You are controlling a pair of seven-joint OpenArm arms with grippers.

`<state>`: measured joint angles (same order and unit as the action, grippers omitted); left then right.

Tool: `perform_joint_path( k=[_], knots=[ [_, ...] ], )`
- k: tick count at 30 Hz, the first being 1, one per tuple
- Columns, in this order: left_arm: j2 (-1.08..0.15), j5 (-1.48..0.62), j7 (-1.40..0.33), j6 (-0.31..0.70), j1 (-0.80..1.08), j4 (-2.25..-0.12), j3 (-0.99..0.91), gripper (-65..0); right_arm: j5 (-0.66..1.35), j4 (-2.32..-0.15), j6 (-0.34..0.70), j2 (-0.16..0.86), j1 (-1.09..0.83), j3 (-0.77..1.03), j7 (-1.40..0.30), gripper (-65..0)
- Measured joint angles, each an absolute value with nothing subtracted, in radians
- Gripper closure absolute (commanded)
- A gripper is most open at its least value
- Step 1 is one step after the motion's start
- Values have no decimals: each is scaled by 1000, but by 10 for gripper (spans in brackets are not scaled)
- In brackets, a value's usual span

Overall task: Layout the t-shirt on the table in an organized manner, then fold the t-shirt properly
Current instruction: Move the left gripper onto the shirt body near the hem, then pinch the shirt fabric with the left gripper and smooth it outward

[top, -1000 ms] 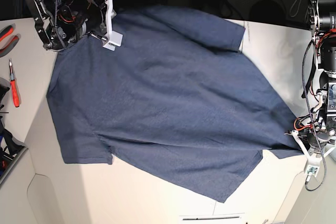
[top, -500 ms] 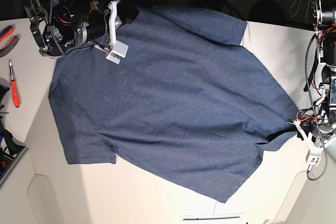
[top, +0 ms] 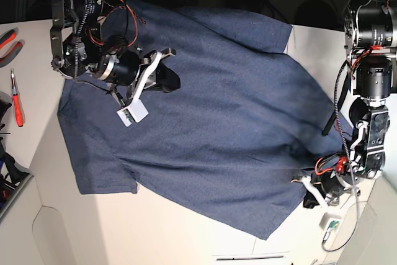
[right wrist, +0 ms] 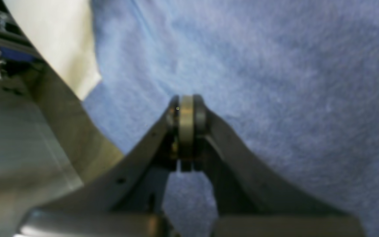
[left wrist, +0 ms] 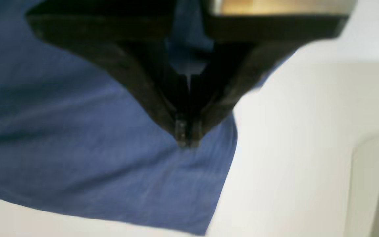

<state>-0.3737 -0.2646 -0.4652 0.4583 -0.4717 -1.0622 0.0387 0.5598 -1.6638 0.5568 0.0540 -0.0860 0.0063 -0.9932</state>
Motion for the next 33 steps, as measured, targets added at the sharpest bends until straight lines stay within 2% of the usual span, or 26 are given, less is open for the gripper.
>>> perform_joint_path(
  k=[3,8,13,23,31,33],
  knots=[
    [-355,-242,-441,455,-540,-995,138,0,558,-1605,546,52,-86,-35,-987,0],
    [-306,-159,-360,362,-638,-773,295,0,552,-1496,546,53,-88,-97,-988,0],
    [-294,-119,-311,352,-677,-629,335,0,531,-1448,546,61,-89,-107,-1076,0],
    [-303,-89,-327,352,-648,-606,335,0,576,-1454,554,177,-86,-109,-1104,0],
    [-321,-52,-334,352,-599,-606,335,0,579,-1455,554,197,-86,-96,-1105,0],
    [-334,-6,-333,310,-593,-606,337,0,579,-1456,554,197,-86,-91,-1105,0]
  ],
)
